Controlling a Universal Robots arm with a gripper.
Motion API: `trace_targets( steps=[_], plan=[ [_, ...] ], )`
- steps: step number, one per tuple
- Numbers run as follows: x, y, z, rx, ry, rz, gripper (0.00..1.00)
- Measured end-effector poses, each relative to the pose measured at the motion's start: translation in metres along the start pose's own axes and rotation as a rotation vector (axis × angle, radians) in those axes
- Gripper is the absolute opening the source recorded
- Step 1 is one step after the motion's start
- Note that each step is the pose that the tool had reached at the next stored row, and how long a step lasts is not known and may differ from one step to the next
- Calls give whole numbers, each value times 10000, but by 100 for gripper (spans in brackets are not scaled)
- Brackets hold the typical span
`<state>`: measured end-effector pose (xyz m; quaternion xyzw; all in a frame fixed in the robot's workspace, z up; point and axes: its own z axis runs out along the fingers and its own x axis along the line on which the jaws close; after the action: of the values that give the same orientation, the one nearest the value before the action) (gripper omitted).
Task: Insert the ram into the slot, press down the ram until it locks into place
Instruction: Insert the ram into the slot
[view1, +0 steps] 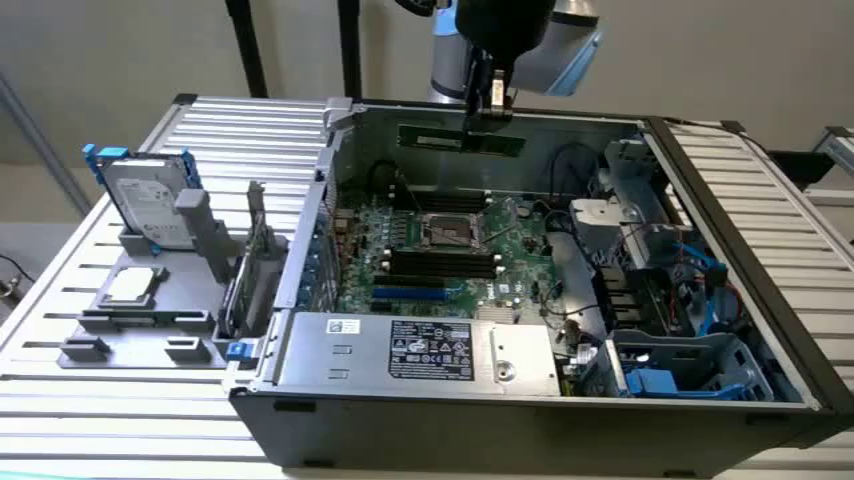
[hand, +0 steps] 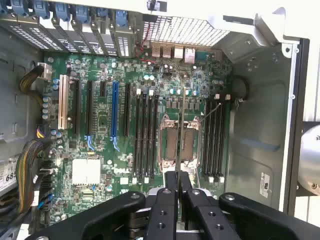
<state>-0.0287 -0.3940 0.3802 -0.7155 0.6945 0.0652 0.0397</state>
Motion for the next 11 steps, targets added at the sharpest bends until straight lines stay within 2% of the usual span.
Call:
trace_targets(
  steps=[11],
  plan=[
    [0, 0, 0, 1, -12, 0, 13]
  ],
)
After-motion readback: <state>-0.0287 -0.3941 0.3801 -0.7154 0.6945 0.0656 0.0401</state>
